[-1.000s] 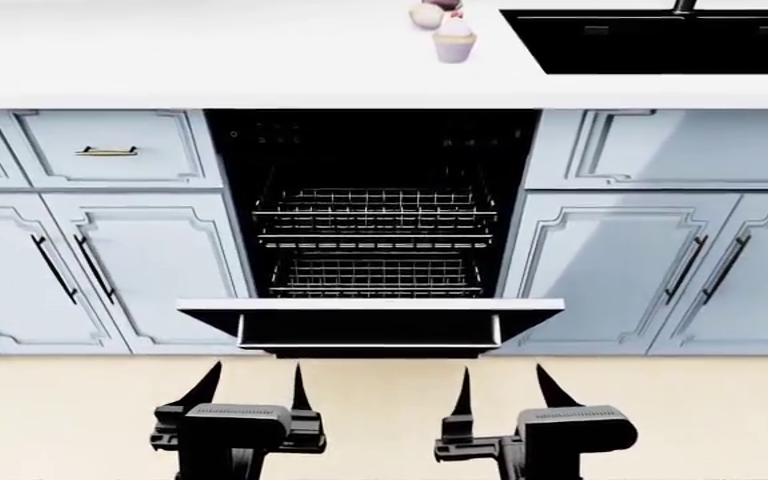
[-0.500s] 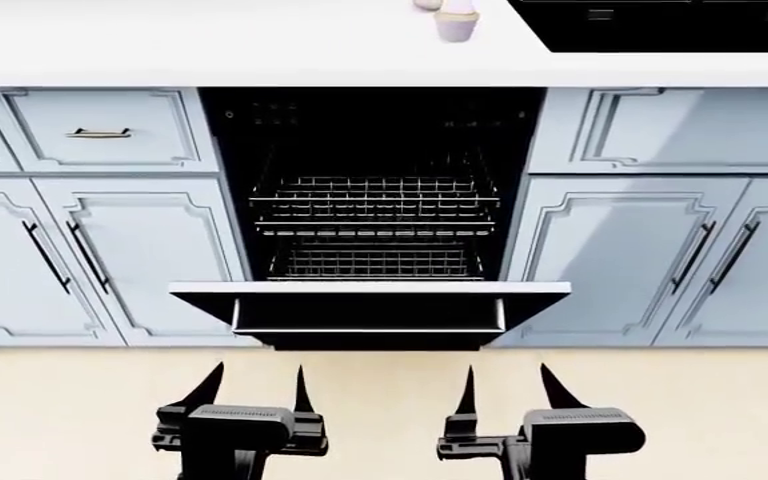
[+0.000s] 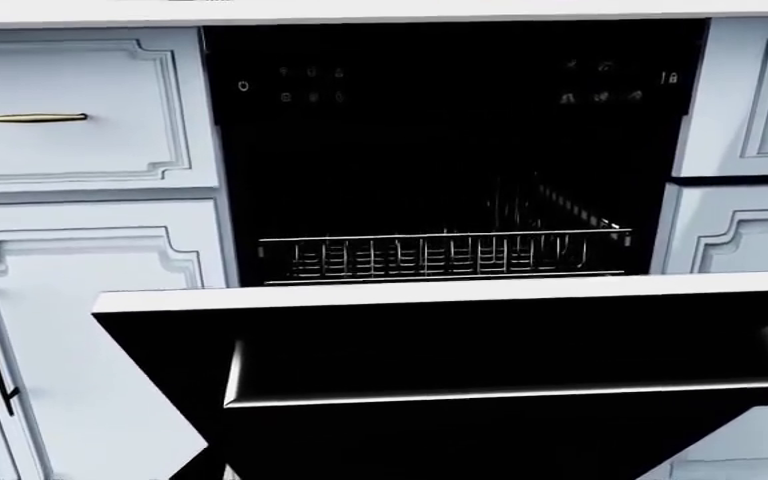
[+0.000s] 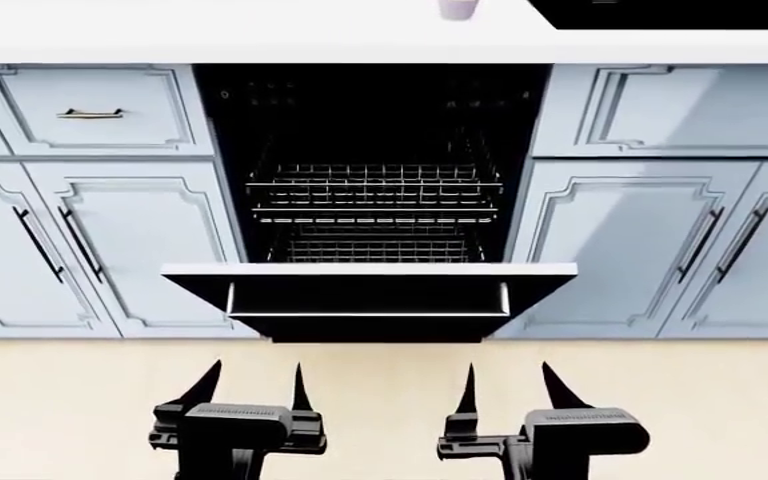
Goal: Close the dishwasher door
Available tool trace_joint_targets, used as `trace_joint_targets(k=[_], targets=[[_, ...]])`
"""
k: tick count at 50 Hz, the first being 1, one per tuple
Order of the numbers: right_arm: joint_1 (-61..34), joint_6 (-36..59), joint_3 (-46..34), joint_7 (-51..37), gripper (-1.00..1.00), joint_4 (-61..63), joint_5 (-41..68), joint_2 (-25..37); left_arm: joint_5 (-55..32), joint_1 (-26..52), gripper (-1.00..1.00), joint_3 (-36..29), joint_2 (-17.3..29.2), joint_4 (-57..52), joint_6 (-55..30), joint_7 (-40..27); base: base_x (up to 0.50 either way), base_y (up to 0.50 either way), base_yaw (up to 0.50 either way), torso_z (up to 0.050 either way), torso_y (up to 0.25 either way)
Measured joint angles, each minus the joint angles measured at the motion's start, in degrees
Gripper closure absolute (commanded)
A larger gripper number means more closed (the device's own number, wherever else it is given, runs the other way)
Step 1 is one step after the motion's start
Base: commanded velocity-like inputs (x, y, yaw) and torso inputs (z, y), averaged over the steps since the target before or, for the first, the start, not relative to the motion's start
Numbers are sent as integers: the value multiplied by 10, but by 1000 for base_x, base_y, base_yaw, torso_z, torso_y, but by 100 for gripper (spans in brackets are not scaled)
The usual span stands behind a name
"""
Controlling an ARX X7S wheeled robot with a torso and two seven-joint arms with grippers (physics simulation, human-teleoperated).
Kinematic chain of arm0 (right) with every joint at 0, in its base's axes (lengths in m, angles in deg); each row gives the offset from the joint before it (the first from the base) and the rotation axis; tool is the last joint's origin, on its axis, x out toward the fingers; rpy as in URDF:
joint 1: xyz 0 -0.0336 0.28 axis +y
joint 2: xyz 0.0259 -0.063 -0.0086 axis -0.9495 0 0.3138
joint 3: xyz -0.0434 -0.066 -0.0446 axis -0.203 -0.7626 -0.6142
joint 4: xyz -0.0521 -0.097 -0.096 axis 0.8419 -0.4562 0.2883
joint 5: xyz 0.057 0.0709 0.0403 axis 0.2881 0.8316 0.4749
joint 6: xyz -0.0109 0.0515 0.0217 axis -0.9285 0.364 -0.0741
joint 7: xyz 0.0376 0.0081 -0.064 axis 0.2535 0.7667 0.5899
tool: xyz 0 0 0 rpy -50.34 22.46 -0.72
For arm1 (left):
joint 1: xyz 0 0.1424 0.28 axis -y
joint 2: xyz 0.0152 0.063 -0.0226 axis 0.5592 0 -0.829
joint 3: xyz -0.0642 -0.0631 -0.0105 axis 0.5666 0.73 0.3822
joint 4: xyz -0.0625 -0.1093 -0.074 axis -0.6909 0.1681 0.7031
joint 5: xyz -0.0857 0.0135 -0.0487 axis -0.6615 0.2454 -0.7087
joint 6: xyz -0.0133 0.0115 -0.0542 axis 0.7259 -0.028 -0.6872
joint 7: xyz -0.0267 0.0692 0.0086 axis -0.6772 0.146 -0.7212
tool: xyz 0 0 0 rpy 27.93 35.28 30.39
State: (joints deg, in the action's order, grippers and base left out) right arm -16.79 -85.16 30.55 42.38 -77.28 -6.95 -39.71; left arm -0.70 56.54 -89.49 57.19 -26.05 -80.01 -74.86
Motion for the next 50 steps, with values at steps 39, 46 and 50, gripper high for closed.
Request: trace_joint_targets(k=[39, 46, 50], targets=[[1, -3, -17, -22, -100, 4, -8, 9, -9, -4, -100, -14, 10, -7, -1, -9, 0, 0, 0, -50, 37], [1, -4, -20, -25, -100, 4, -8, 10, -9, -4, -100, -17, 12, -6, 0, -11, 0, 0, 0, -50, 37], [1, -4, -21, -27, -100, 4, -8, 11, -9, -4, -100, -18, 12, -5, 1, -12, 0, 0, 0, -50, 37]])
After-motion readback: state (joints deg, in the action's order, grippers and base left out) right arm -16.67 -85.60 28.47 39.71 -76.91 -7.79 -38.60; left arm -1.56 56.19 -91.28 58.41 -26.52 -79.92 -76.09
